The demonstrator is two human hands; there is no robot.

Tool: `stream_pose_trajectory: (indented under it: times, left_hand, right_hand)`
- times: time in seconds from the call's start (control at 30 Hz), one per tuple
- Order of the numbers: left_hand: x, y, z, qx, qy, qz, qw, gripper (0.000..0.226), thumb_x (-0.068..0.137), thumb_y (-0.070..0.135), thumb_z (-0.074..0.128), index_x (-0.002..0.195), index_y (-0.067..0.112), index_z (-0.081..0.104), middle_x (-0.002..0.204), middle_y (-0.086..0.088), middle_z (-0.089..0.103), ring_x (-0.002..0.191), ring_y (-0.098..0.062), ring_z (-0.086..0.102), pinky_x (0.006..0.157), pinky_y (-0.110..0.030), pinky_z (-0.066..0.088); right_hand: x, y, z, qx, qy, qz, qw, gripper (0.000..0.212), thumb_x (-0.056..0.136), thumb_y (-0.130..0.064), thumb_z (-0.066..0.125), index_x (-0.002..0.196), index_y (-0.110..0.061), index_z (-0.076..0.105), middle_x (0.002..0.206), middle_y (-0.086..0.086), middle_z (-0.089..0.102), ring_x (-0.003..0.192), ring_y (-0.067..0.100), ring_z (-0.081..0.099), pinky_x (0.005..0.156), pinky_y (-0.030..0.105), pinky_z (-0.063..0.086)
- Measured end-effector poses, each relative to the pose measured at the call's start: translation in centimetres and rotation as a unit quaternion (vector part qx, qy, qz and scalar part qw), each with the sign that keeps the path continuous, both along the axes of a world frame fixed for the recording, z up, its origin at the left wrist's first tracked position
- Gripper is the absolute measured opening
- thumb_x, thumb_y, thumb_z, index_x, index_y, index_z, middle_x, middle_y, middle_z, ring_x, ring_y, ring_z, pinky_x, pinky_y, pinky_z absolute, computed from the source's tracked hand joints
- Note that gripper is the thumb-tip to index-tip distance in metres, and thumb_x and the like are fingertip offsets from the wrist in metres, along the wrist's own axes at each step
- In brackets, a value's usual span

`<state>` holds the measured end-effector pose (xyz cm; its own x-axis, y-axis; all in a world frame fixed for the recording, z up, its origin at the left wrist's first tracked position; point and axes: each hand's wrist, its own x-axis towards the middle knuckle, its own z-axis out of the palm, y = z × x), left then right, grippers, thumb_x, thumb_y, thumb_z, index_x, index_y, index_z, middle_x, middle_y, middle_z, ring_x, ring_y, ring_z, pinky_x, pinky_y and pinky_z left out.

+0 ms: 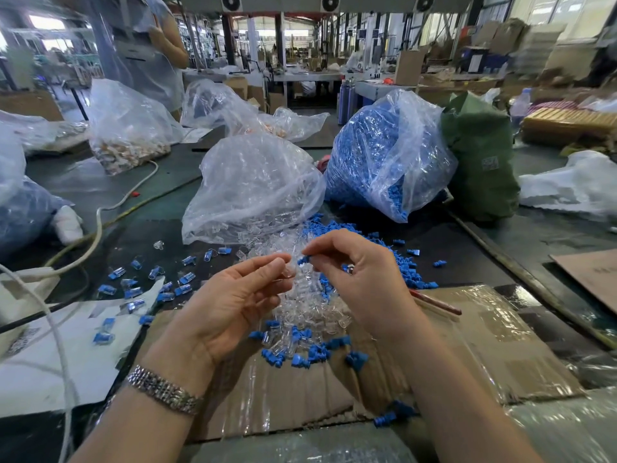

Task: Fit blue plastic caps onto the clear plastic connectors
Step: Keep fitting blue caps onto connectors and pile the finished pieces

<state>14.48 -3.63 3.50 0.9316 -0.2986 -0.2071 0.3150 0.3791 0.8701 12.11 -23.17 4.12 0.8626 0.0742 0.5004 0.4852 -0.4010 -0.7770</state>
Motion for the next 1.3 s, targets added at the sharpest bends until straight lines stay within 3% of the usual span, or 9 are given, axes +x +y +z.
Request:
stream_pose_trajectory:
  times: [0.3, 0.4, 0.67, 0.8, 0.9, 1.13, 1.3]
  left_hand:
    - [-0.6, -1.1, 0.2, -0.030, 0.003, 0.014, 0.999, 0.029, 0.083, 0.014, 0.070, 0.108, 0.000, 0.068, 0.100, -0.019, 0.077, 0.081, -0.023, 0.077, 0.057, -0.022, 0.060]
    - [-0.7, -1.4, 0.1, -0.020, -0.010, -0.007, 1.000, 0.025, 0.084, 0.014, 0.070, 0.104, 0.001, 0.068, 0.101, -0.020, 0.076, 0.086, -0.025, 0.077, 0.059, -0.022, 0.060]
    - [-1.0, -0.9, 0.4, -0.009, -0.060, -0.031, 0.998, 0.030, 0.079, 0.015, 0.072, 0.103, -0.001, 0.072, 0.105, -0.023, 0.075, 0.094, -0.030, 0.076, 0.069, -0.028, 0.063]
    - [-1.1, -0.1, 0.7, 0.044, -0.107, -0.033, 0.993, 0.036, 0.067, 0.018, 0.081, 0.100, 0.005, 0.080, 0.101, -0.020, 0.076, 0.089, -0.024, 0.075, 0.074, -0.026, 0.061]
    - [-1.0, 0.3, 0.5, 0.091, -0.134, -0.023, 0.987, 0.042, 0.060, 0.021, 0.086, 0.100, 0.007, 0.080, 0.099, -0.023, 0.076, 0.089, -0.028, 0.074, 0.077, -0.027, 0.060]
    - [-0.5, 0.3, 0.0, 0.115, -0.175, -0.045, 0.977, 0.028, 0.077, 0.020, 0.078, 0.104, 0.012, 0.080, 0.099, -0.022, 0.076, 0.092, -0.030, 0.076, 0.079, -0.026, 0.059]
    - [-0.4, 0.5, -0.1, 0.146, -0.199, -0.044, 0.968, 0.030, 0.076, 0.022, 0.080, 0.106, 0.016, 0.080, 0.102, -0.018, 0.077, 0.096, -0.031, 0.075, 0.081, -0.026, 0.059]
  right_hand:
    - [-0.2, 0.4, 0.0, -0.073, -0.087, -0.002, 0.994, 0.012, 0.090, -0.005, 0.072, 0.097, -0.015, 0.071, 0.089, -0.008, 0.066, 0.083, 0.012, 0.064, 0.077, 0.032, 0.055]
    - [-0.2, 0.6, 0.0, -0.117, -0.095, -0.011, 0.989, 0.012, 0.092, -0.007, 0.070, 0.098, -0.017, 0.071, 0.090, -0.010, 0.063, 0.084, 0.009, 0.061, 0.077, 0.030, 0.053]
    - [-0.3, 0.1, 0.3, -0.109, -0.061, -0.013, 0.992, 0.007, 0.093, -0.016, 0.072, 0.094, -0.022, 0.069, 0.088, -0.013, 0.063, 0.084, 0.009, 0.061, 0.076, 0.018, 0.047]
    - [-0.4, 0.0, 0.5, -0.126, -0.064, -0.007, 0.990, 0.007, 0.094, -0.016, 0.070, 0.094, -0.022, 0.068, 0.090, -0.012, 0.061, 0.084, 0.009, 0.061, 0.077, 0.028, 0.051]
    - [-0.5, 0.1, 0.5, -0.145, -0.064, 0.008, 0.987, 0.007, 0.095, -0.013, 0.069, 0.094, -0.020, 0.067, 0.091, -0.011, 0.059, 0.084, 0.012, 0.058, 0.077, 0.037, 0.052]
    - [-0.6, 0.1, 0.4, -0.153, -0.072, 0.019, 0.985, 0.005, 0.097, -0.010, 0.065, 0.096, -0.015, 0.067, 0.092, -0.004, 0.058, 0.083, 0.021, 0.058, 0.075, 0.046, 0.051]
    - [-0.6, 0.2, 0.3, -0.173, -0.073, 0.018, 0.982, 0.005, 0.097, -0.013, 0.064, 0.096, -0.017, 0.065, 0.091, -0.008, 0.057, 0.082, 0.018, 0.056, 0.073, 0.045, 0.051]
